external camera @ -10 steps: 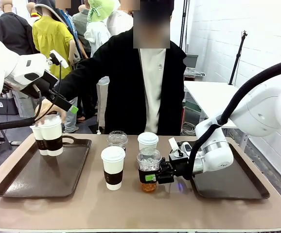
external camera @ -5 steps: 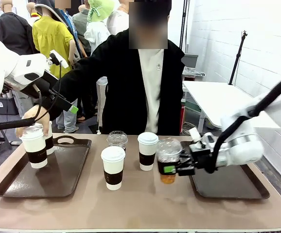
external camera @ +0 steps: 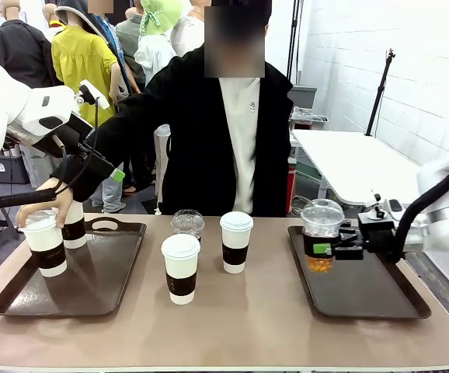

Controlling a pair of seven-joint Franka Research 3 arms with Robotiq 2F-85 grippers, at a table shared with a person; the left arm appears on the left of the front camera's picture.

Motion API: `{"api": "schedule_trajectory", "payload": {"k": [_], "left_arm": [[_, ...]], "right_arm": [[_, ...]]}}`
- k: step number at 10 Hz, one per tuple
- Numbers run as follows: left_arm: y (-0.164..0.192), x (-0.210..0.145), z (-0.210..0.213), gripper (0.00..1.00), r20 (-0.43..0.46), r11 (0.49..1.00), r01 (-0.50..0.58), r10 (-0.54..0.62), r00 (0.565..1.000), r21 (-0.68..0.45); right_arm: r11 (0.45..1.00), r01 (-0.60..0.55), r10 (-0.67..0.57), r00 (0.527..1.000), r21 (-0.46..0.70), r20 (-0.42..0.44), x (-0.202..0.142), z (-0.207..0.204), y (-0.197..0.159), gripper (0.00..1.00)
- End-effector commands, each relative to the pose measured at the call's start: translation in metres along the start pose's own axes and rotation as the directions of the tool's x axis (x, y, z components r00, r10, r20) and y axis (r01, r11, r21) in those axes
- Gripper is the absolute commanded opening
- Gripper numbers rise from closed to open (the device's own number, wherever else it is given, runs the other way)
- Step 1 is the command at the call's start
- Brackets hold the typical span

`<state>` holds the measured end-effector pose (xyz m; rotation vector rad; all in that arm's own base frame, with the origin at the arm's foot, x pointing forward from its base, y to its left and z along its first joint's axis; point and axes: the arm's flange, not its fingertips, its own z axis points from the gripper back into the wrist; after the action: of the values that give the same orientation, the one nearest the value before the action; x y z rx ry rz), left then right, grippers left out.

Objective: Distribute the coffee onto the tray.
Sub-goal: Pick up one iced Americano and place it on the right Handle tray.

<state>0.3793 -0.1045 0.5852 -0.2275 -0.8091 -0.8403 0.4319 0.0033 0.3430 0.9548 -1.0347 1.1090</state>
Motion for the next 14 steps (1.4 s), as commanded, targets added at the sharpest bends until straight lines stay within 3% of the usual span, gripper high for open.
{"api": "schedule_trajectory", "payload": {"k": [1, 3, 4, 8, 14], "left_arm": [[0.001, 0.0, 0.0, 1.0, -0.001, 1.0, -0.009, 0.009, 1.0, -0.004], [0.001, 0.0, 0.0, 1.0, -0.001, 1.0, -0.009, 0.009, 1.0, -0.004], [0.001, 0.0, 0.0, 1.0, -0.001, 1.0, -0.009, 0.009, 1.0, -0.004], [0.001, 0.0, 0.0, 1.0, -0.001, 1.0, -0.009, 0.009, 1.0, -0.004], [0.001, 0.0, 0.0, 1.0, -0.001, 1.0, -0.009, 0.009, 1.0, -0.004]], "right_arm": [[1.0, 0.007, -0.006, 0.999, -0.013, 0.042, 0.0, 0.007, -0.011, 0.62], [0.999, 0.033, -0.03, 0.997, -0.04, 0.072, 0.002, 0.005, -0.006, 0.62], [0.999, 0.019, -0.018, 1.0, -0.031, 0.009, -0.008, 0.013, -0.007, 0.62], [0.999, 0.028, -0.027, 1.0, -0.033, 0.008, -0.011, 0.012, -0.008, 0.62], [0.973, 0.028, -0.006, 0.995, -0.229, 0.096, -0.043, 0.019, -0.111, 0.62]]}}
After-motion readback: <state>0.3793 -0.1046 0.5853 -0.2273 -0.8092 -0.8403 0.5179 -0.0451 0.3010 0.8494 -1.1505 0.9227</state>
